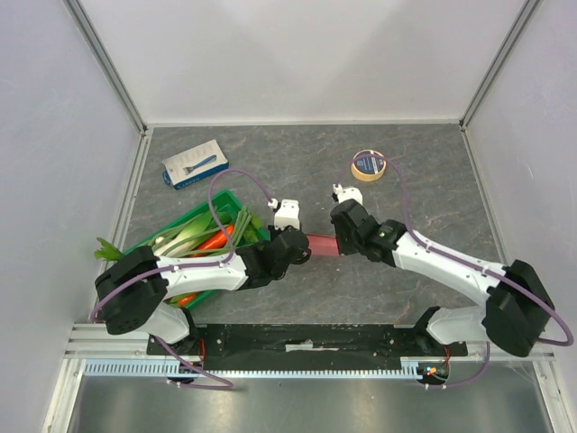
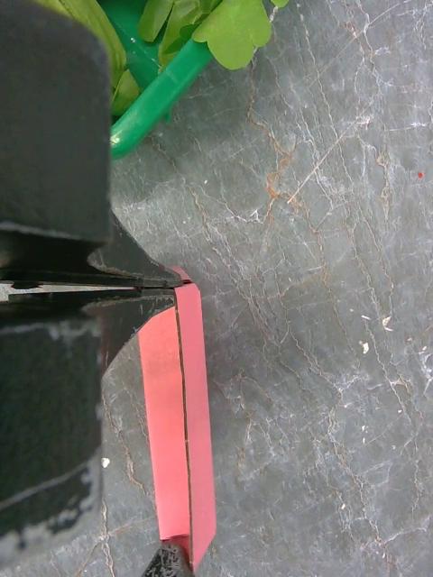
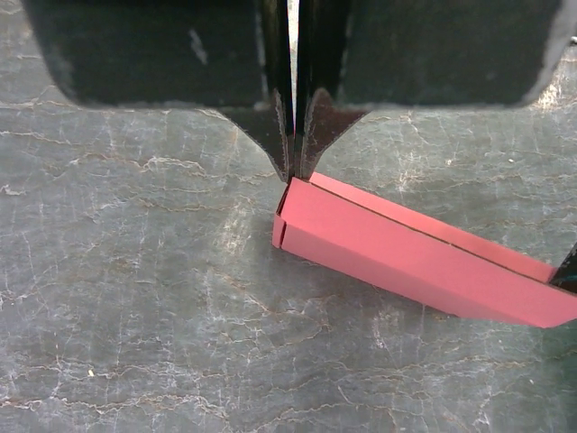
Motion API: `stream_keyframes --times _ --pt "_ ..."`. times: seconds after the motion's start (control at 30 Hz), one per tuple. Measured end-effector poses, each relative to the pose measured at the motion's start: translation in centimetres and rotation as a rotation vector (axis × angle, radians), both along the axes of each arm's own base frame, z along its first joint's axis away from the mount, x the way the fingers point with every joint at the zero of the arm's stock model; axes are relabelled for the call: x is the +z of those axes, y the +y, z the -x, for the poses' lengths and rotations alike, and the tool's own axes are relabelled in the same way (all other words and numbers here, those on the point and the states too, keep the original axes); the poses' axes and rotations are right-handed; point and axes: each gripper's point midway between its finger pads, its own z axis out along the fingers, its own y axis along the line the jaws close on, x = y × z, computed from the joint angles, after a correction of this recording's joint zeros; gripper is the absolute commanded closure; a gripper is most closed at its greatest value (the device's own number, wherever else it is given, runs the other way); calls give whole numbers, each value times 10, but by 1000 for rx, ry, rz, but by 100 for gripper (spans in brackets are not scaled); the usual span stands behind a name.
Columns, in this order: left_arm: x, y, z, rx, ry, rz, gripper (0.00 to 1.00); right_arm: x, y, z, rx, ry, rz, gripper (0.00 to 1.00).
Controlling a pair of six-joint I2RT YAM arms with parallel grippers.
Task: Fold the paper box
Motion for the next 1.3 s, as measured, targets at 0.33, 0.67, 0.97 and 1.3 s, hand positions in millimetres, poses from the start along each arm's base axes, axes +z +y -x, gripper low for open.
stream_keyframes --times 0.33,0.67,0.97,1.3 --pt "-2 -1 0 47 -45 41 98 -2 -1 8 -93 -212 -167 100" --pt "-3 -1 2 67 -70 63 98 19 7 14 -71 -185 -208 70" --pt "-3 0 3 88 -89 56 98 35 10 28 -104 -105 -301 23" --pt "-3 -1 3 94 -94 49 98 35 -15 1 -447 23 -556 5"
